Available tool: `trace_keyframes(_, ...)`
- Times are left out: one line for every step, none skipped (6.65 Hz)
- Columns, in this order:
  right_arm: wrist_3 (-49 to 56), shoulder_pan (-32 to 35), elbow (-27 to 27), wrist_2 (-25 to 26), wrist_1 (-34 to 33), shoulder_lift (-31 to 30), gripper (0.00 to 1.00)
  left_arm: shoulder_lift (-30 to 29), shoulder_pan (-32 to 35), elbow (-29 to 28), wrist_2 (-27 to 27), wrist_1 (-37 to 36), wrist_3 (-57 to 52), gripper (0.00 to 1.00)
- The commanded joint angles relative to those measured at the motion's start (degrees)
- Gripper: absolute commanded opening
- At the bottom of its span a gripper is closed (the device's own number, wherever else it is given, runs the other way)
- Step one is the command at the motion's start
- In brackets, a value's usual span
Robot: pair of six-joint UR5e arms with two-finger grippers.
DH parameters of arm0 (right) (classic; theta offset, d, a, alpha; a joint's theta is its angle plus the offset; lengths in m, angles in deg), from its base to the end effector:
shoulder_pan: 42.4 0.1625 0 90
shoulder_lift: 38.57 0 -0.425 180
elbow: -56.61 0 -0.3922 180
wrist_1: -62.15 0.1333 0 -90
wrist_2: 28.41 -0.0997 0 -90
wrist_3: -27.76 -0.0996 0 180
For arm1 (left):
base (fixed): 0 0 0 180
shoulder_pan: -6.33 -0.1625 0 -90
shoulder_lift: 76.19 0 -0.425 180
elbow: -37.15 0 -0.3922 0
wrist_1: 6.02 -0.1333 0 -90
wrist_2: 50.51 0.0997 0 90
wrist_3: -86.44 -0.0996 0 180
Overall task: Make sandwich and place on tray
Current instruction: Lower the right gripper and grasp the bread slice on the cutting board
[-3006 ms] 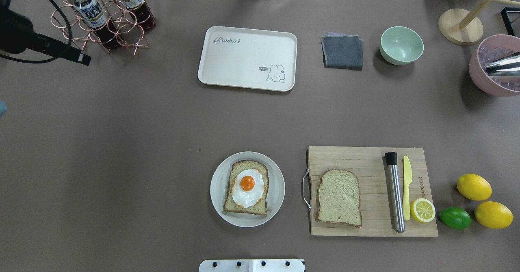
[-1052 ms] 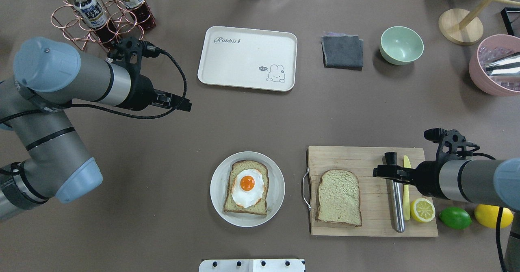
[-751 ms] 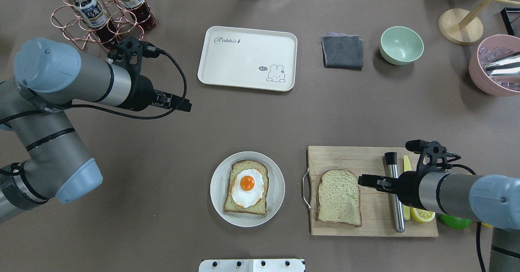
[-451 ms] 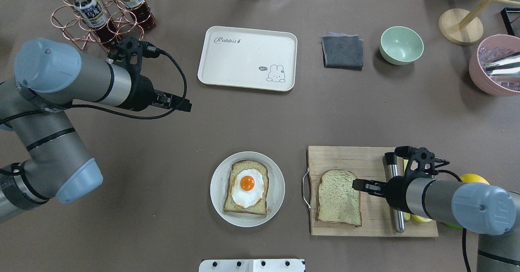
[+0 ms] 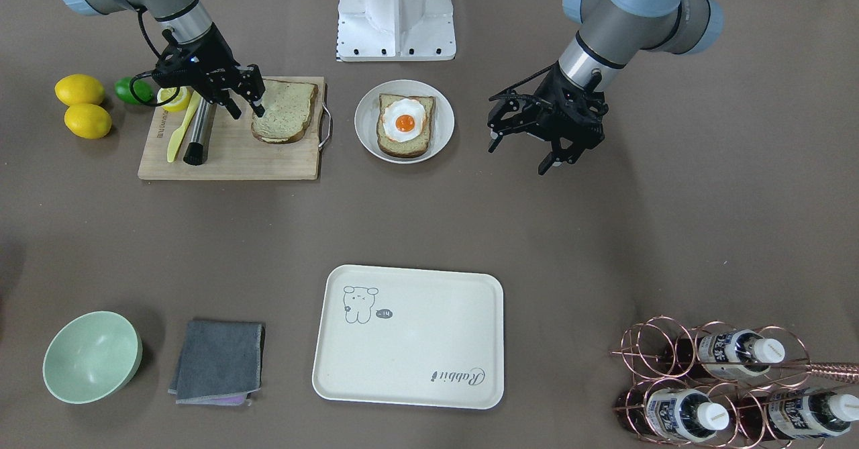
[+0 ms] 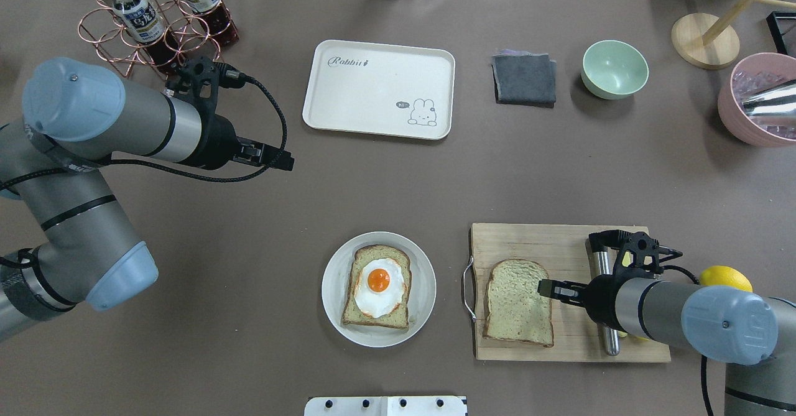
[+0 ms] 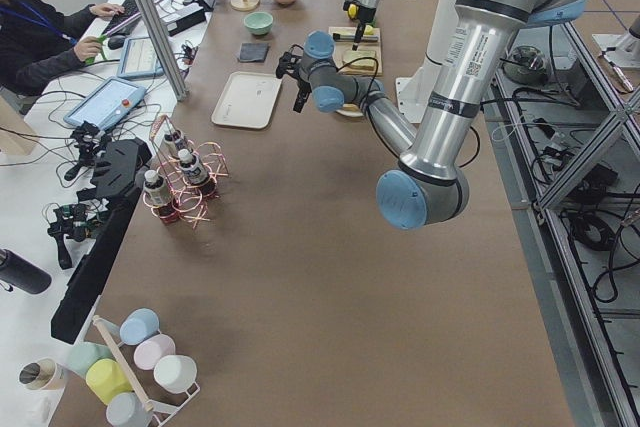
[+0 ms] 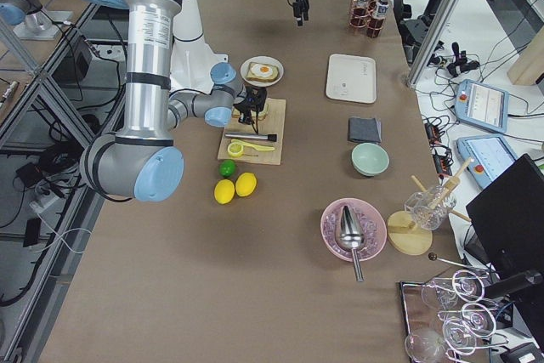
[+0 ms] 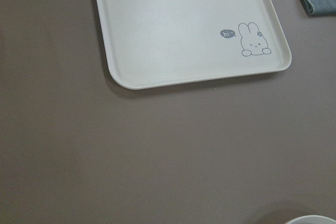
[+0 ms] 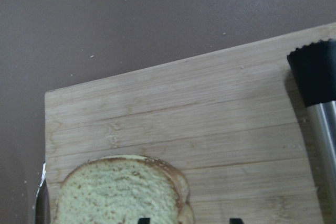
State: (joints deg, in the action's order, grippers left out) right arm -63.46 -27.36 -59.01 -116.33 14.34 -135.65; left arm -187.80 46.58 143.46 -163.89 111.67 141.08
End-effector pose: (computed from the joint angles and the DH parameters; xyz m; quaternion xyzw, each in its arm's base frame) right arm -0.4039 -0.2503 0.4212 0.0764 -0.4999 0.1311 0.8527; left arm 0.3900 -0.4530 0.2635 0.1907 0.5236 0.0746 0.8270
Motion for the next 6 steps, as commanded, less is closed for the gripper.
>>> trace_keyframes(0.0, -0.5, 0.3, 0.0, -0.1, 0.7, 0.57, 0.0, 0.0, 0.0, 0.0, 0.0, -0.1, 0.97)
trace_keyframes(-0.1, -0.7, 0.8, 0.9, -1.0, 1.6, 0.56, 0.0, 0.0, 0.0, 0.0, 0.0, -0.1, 0.97)
trace_keyframes(-0.1, -0.9, 0.8, 1.1, -1.3, 1.9, 0.52, 0.0, 0.0, 0.0, 0.0, 0.0, -0.1, 0.97)
trace_keyframes(-0.2, -1.0, 1.0, 1.2, -1.6, 1.9, 0.41, 0.0, 0.0, -0.1, 0.0, 0.0, -0.1, 0.97)
trace_keyframes(-0.2, -1.0, 0.9, 1.2, -1.7, 1.9, 0.13, 0.0, 0.0, -0.1, 0.0, 0.0, -0.1, 0.97)
trace_keyframes(-0.2, -1.1, 0.8, 2.0, -2.5, 1.9, 0.0, 0.0, 0.0, -0.1, 0.0, 0.0, -0.1, 0.97)
